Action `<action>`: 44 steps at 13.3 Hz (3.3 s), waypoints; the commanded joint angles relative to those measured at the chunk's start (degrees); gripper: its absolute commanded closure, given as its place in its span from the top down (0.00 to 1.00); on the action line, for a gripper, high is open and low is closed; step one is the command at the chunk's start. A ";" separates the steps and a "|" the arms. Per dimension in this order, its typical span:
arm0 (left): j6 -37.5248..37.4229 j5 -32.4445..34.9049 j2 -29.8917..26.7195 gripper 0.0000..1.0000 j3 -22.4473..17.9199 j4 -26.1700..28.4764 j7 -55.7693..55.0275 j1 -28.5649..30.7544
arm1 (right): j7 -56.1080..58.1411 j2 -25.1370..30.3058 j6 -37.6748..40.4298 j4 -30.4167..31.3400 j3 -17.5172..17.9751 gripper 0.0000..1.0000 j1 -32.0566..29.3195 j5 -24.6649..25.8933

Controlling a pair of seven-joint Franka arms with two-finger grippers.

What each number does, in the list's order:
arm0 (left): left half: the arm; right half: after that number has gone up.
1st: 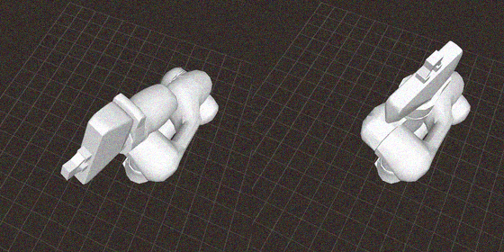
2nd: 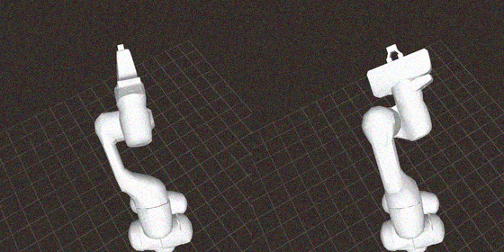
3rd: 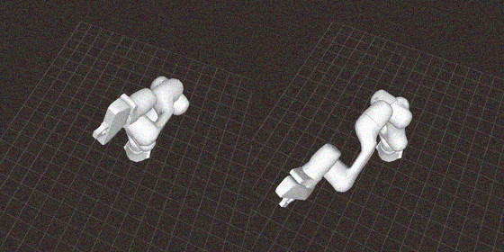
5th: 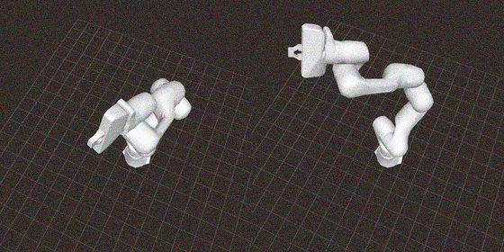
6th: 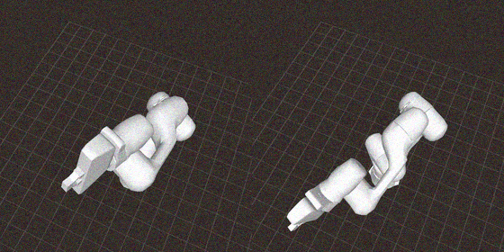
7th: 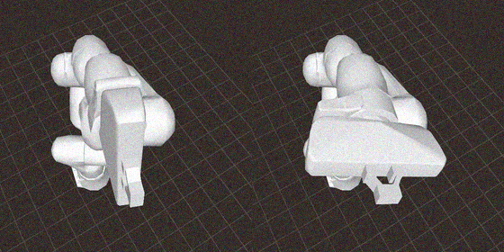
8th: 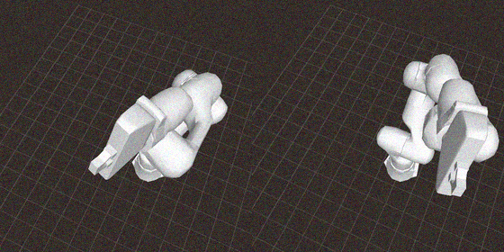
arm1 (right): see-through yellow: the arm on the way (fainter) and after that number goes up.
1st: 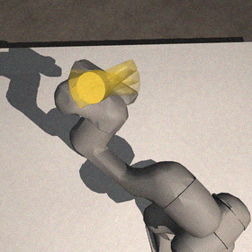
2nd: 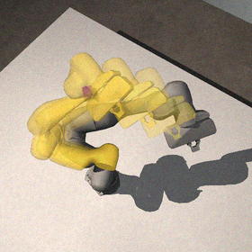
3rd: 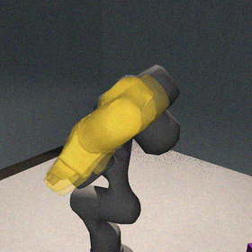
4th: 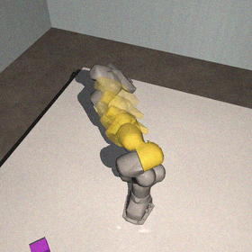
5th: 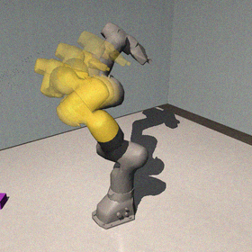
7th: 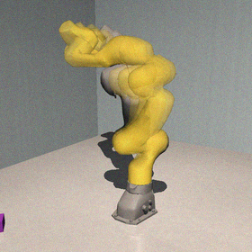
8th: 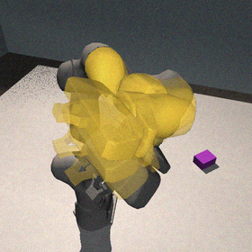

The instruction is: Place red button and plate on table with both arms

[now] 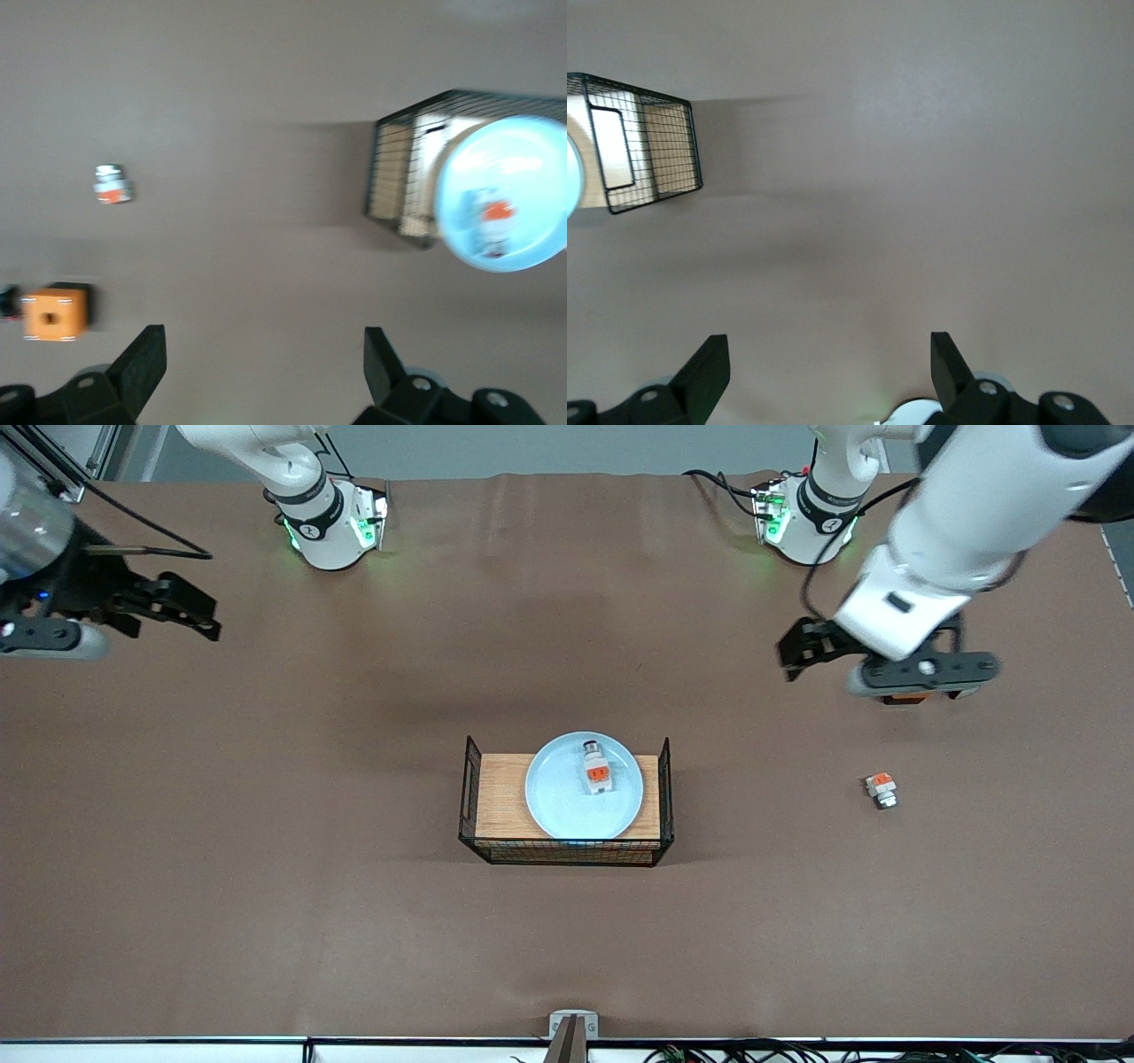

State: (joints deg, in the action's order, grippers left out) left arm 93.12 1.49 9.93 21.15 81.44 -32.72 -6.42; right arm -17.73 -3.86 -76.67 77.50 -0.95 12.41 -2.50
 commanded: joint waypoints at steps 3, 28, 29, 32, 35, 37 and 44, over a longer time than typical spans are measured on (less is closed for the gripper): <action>10.31 3.68 12.81 0.92 -0.76 -7.33 -17.35 -12.19 | -12.29 -0.18 1.62 -0.86 0.08 1.00 5.77 0.66; 16.86 11.78 25.33 0.01 -6.21 -10.16 -19.22 -23.73 | -48.09 -10.46 -5.94 -0.51 -0.01 1.00 24.58 6.10; 14.31 11.78 22.87 0.01 -6.21 -10.16 -19.13 -23.29 | -48.18 -10.73 -6.99 -0.51 -0.01 1.00 24.77 5.15; 8.32 11.61 16.89 0.01 -6.12 -10.16 -17.99 -19.87 | -51.93 -12.47 -11.74 -0.16 -0.01 0.97 25.91 0.85; 4.63 10.56 12.14 0.01 -5.60 -10.07 -8.89 -13.21 | -67.29 -15.11 -18.32 -0.07 -0.01 0.97 28.19 0.13; 0.24 7.92 9.42 0.01 -5.68 -9.63 -1.41 -7.15 | -77.23 -17.40 -23.67 -0.16 -0.01 0.97 29.94 0.13; -4.45 8.44 8.08 0.03 -5.68 -1.12 19.18 12.54 | -97.49 -26.10 -37.74 -0.60 -0.01 0.97 32.68 0.48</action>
State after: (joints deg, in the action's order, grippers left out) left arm 87.73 10.18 19.59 14.92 75.19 -16.00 2.13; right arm -112.29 -28.84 -112.37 77.95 -0.57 44.47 -1.60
